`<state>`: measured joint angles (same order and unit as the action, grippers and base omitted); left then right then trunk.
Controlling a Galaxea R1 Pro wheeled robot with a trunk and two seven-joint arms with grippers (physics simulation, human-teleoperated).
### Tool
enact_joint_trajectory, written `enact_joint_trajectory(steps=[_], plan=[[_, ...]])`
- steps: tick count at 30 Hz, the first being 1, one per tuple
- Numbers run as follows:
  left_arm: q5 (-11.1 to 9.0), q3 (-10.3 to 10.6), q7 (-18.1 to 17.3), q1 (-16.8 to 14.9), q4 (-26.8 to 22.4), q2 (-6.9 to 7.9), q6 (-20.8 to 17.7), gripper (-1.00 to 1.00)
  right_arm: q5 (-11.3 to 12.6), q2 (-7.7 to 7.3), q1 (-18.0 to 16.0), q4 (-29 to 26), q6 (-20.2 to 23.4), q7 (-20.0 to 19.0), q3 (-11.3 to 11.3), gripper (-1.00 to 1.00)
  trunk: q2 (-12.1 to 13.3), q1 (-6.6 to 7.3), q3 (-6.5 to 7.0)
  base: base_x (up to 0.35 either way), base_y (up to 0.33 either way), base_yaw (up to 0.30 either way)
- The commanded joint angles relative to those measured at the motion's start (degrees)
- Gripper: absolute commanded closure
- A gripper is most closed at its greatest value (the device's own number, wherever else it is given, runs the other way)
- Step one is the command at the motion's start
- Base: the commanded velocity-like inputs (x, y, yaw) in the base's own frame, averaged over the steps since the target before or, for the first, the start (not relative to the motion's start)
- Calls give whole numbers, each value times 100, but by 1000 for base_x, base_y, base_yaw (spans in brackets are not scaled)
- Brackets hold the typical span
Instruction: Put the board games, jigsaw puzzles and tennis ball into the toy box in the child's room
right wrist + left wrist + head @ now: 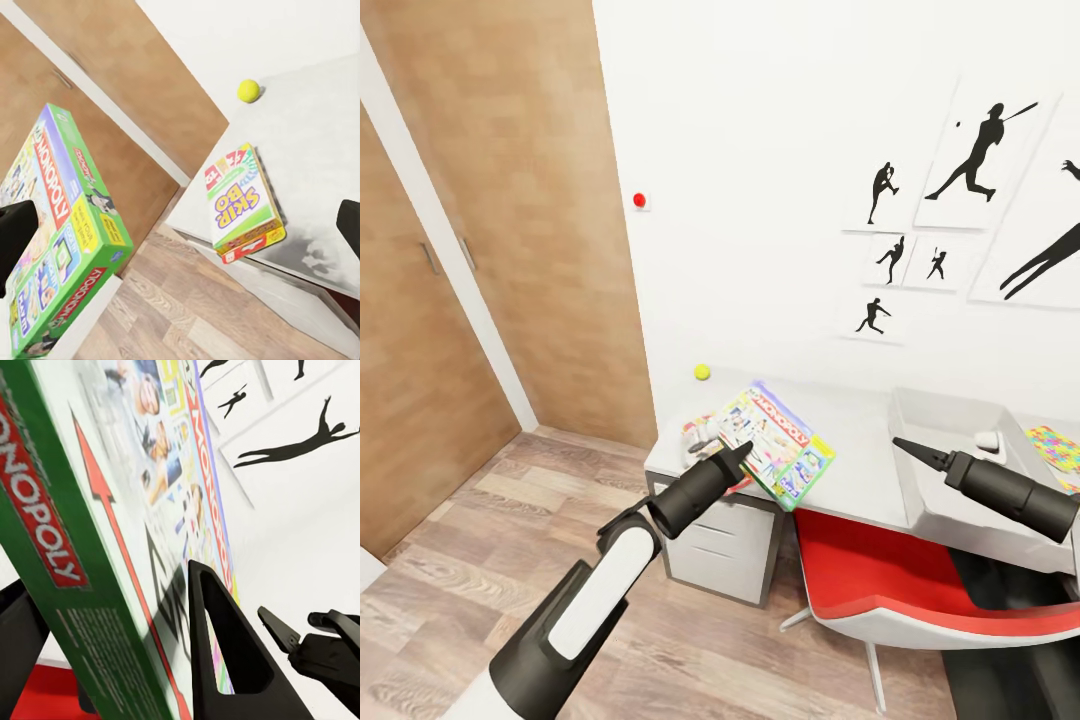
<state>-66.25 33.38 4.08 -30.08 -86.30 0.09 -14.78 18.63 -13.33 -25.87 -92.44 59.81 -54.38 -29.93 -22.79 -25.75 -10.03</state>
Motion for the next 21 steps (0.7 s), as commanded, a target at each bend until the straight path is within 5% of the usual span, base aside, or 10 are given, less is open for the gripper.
enact_joint_trajectory(steps=[1, 12, 21], plan=[[-65, 5, 45, -5, -10, 2, -12, 100, -24, 0, -7, -1, 19, -36, -6, -100, -12, -3, -12, 0, 0, 0], [-76, 7, -79, 6, 24, 157, 204, 100, -10, 92, 79, 4, 19, -38, 30, -100, -12, -3, -12, 0, 0, 0], [-129, 3, -612, 3, 247, 189, 233, 100, -16, 334, 104, 11, 19, -37, 70, -100, -12, -3, -12, 0, 0, 0]])
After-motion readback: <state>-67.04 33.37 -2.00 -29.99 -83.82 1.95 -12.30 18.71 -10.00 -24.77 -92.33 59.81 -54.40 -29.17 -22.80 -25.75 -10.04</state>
